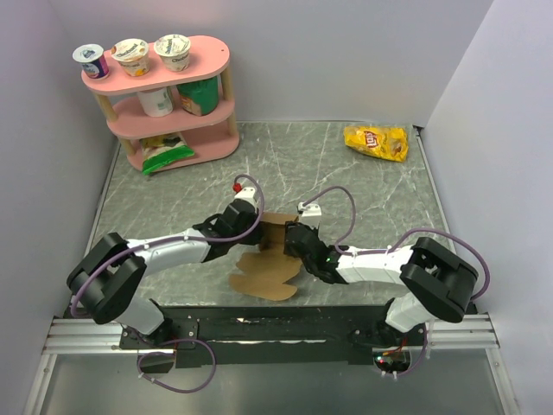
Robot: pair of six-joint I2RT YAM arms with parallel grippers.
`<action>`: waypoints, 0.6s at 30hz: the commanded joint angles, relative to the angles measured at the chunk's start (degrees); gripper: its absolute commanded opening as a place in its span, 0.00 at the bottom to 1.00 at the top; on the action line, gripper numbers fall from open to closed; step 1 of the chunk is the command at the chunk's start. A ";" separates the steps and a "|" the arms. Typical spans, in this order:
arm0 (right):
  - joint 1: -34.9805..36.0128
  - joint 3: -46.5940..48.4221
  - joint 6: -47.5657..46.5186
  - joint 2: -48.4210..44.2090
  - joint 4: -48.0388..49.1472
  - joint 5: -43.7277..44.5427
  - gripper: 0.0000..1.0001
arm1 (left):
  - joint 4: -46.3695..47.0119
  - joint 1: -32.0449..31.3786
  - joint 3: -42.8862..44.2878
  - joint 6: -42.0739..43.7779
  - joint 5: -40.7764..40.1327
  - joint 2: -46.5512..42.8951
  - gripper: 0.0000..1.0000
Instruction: Fold the paper box
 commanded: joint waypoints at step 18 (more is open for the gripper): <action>-0.45 0.52 3.60 1.30 -3.87 3.71 0.58 | -7.39 -0.18 5.09 -1.43 -7.24 6.15 0.07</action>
